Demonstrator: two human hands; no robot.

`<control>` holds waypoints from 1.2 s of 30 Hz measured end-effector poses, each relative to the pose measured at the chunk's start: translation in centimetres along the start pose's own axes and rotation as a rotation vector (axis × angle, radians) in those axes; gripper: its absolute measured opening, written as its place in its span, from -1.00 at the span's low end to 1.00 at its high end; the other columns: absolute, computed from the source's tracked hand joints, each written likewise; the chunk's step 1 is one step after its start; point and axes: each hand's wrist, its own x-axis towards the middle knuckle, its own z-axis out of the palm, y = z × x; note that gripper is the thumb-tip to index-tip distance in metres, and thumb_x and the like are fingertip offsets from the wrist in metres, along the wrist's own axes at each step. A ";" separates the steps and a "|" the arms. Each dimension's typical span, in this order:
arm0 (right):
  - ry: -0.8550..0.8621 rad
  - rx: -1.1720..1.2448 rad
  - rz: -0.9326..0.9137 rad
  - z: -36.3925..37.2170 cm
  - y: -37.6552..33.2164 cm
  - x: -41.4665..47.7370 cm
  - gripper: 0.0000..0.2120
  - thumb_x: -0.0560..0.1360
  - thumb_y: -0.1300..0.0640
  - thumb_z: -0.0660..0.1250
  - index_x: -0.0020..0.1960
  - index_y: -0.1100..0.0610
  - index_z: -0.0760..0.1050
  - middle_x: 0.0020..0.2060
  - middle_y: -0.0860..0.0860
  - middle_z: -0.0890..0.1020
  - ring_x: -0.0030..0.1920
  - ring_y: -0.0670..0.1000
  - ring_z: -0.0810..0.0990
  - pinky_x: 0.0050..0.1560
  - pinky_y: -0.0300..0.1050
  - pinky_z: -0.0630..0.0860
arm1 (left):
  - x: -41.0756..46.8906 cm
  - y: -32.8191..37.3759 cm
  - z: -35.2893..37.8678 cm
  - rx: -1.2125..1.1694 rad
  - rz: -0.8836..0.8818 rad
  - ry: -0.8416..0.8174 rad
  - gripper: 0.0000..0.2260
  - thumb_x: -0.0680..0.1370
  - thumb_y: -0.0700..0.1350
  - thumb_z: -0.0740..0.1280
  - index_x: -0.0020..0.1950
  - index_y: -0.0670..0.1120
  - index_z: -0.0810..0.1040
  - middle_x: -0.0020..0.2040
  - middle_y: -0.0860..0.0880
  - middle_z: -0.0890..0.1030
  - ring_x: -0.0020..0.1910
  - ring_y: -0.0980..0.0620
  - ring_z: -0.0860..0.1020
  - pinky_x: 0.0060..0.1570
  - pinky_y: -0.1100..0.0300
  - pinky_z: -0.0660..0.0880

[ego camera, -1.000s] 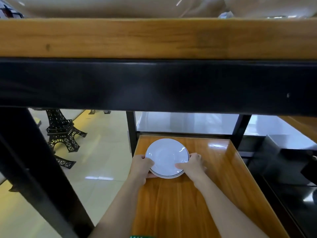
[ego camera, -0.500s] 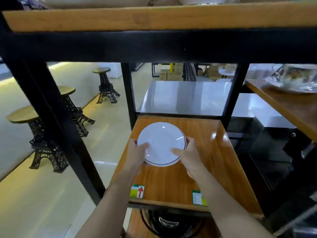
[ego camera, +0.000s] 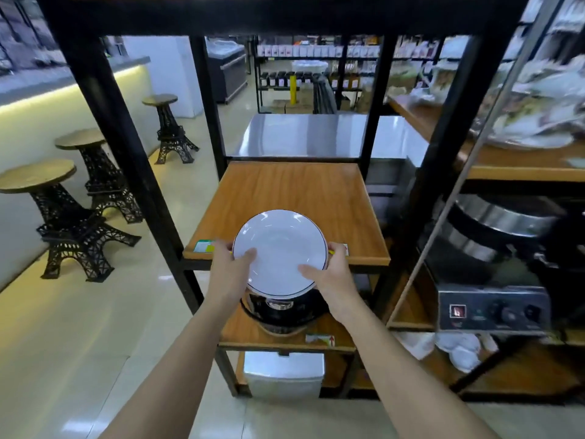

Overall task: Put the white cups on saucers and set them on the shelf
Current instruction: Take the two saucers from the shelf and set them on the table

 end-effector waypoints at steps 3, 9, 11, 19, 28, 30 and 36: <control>0.081 -0.055 -0.049 -1.6 -0.1 -3.6 -0.46 0.42 0.35 0.40 0.22 0.09 0.17 0.00 -0.07 0.46 0.01 -0.10 0.48 0.01 -0.24 0.50 | -2.6 -0.1 0.8 0.011 0.057 -0.094 -0.81 0.54 -0.16 0.30 0.10 -0.15 0.36 -0.05 -0.05 0.53 0.05 -0.20 0.54 -0.05 -0.10 0.52; 0.330 -0.103 -0.051 -5.2 2.0 -12.9 -0.45 0.40 0.31 0.41 0.23 0.11 0.17 0.08 -0.01 0.42 0.12 -0.02 0.44 0.00 -0.27 0.45 | -9.6 -1.7 3.2 0.014 0.127 -0.287 -0.84 0.55 -0.19 0.30 0.04 -0.17 0.34 -0.15 -0.02 0.47 -0.14 -0.05 0.49 -0.22 0.03 0.46; 0.421 -0.095 -0.051 -6.8 3.0 -16.9 -0.41 0.33 0.26 0.46 0.23 0.19 0.20 0.12 0.07 0.45 0.15 0.06 0.46 0.00 -0.23 0.46 | -12.7 -2.9 4.4 0.029 0.077 -0.352 -0.85 0.55 -0.17 0.31 0.00 -0.14 0.35 -0.14 -0.04 0.47 -0.14 -0.09 0.50 -0.22 -0.02 0.45; 0.753 -0.102 -0.033 -15.7 3.0 -31.1 -0.49 0.40 0.39 0.39 0.20 0.18 0.19 -0.04 -0.14 0.41 0.10 -0.01 0.43 -0.17 -0.40 0.46 | -25.4 -4.0 12.5 0.052 0.110 -0.666 -0.82 0.51 -0.21 0.35 0.04 -0.15 0.39 -0.07 -0.09 0.49 -0.06 -0.08 0.45 -0.13 0.08 0.38; 1.182 -0.007 -0.028 -25.4 2.9 -50.7 -0.40 0.23 0.20 0.42 0.17 0.13 0.21 0.04 -0.03 0.46 -0.13 -0.12 0.48 -0.43 -0.47 0.40 | -44.9 -4.9 22.7 0.101 0.133 -1.154 -0.85 0.49 -0.20 0.36 -0.13 -0.07 0.38 -0.19 -0.02 0.48 -0.14 -0.08 0.47 -0.27 0.13 0.40; 1.292 -0.023 -0.016 -27.6 3.3 -55.4 -0.36 0.20 0.16 0.41 0.21 0.17 0.23 0.12 0.02 0.48 -0.03 -0.03 0.53 -0.28 -0.36 0.46 | -50.5 -5.1 24.1 0.111 0.155 -1.242 -0.87 0.50 -0.22 0.34 -0.07 -0.13 0.38 -0.22 0.01 0.47 -0.21 -0.02 0.46 -0.37 0.20 0.32; 1.516 -0.010 -0.015 -34.7 5.4 -68.3 -0.51 0.38 0.33 0.39 0.21 0.16 0.25 0.00 -0.08 0.47 -0.03 -0.11 0.51 -0.20 -0.24 0.49 | -65.2 -7.6 29.4 0.168 0.107 -1.437 -0.84 0.50 -0.20 0.33 -0.16 -0.05 0.36 -0.20 0.01 0.49 -0.24 0.01 0.49 -0.50 0.28 0.40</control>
